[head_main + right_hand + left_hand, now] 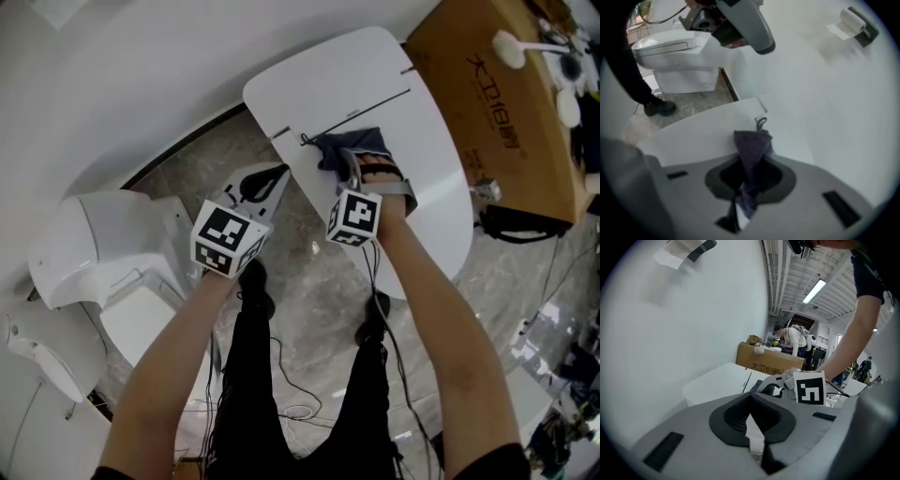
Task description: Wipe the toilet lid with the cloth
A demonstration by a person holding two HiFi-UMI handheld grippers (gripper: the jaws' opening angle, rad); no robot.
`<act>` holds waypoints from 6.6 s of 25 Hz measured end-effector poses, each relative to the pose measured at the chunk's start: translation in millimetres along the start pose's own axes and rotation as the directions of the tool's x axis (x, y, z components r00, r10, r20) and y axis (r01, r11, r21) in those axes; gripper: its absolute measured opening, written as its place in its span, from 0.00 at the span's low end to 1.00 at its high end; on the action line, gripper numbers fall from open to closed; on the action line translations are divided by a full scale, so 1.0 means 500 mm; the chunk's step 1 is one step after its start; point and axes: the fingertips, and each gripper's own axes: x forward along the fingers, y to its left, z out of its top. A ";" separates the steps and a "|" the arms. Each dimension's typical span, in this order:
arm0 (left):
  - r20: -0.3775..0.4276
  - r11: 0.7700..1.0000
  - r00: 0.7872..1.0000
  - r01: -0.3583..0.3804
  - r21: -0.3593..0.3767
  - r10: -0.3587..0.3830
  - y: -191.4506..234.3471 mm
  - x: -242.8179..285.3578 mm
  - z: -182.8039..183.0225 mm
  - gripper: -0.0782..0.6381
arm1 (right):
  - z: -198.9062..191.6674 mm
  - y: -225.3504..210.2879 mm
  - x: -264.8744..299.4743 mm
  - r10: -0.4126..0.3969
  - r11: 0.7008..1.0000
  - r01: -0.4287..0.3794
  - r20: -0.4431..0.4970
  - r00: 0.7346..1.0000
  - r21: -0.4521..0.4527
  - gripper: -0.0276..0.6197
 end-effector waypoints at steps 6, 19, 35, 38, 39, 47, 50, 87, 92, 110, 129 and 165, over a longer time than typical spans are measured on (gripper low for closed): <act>-0.012 1.000 1.000 0.005 -0.004 -0.005 -0.014 0.008 -0.009 0.13 | 0.008 0.027 -0.018 0.019 1.000 -0.019 0.001 1.000 0.008 0.14; -0.020 1.000 1.000 0.015 0.010 -0.015 -0.039 0.017 -0.010 0.13 | 0.018 0.098 -0.068 0.025 1.000 -0.026 0.005 1.000 0.015 0.14; -0.030 1.000 0.999 0.030 0.000 -0.030 -0.067 0.041 -0.026 0.13 | 0.037 0.187 -0.135 0.035 0.997 -0.038 0.042 0.999 0.073 0.14; -0.034 0.999 0.999 0.038 0.002 -0.038 -0.070 0.047 -0.023 0.13 | 0.034 0.200 -0.142 0.042 0.995 -0.046 0.047 0.998 0.086 0.14; -0.035 0.999 0.999 0.038 0.002 -0.038 -0.069 0.049 -0.022 0.13 | 0.034 0.202 -0.144 0.046 0.995 -0.050 0.047 0.998 0.087 0.14; -0.044 0.998 0.998 0.054 0.016 -0.053 -0.068 0.060 -0.016 0.13 | 0.001 0.127 -0.158 0.001 0.995 -0.007 0.059 0.998 0.101 0.14; -0.047 0.999 0.998 0.049 0.010 -0.048 -0.061 0.065 -0.017 0.13 | -0.058 0.035 -0.126 -0.054 0.994 0.052 0.020 0.998 0.097 0.14; -0.067 0.994 0.992 0.109 0.024 -0.107 -0.091 0.083 -0.013 0.13 | -0.250 -0.140 0.045 0.029 0.999 -0.020 -0.197 0.980 0.046 0.14; -0.086 0.992 0.990 0.119 0.048 -0.114 -0.104 0.084 -0.021 0.13 | -0.248 -0.118 0.031 0.038 0.999 -0.032 -0.194 0.980 0.031 0.14; -0.087 0.991 0.990 0.115 0.072 -0.109 -0.131 0.086 -0.022 0.13 | -0.228 -0.044 -0.019 0.034 0.997 -0.022 -0.176 0.984 0.070 0.14; -0.086 0.993 0.991 0.110 0.046 -0.105 -0.140 0.097 -0.025 0.13 | -0.217 0.021 -0.064 0.037 0.995 -0.020 -0.185 0.982 0.094 0.14; -0.104 0.993 0.988 0.116 0.005 -0.115 -0.189 0.109 -0.058 0.13 | -0.172 0.199 -0.182 0.064 0.986 -0.039 -0.154 0.986 0.162 0.14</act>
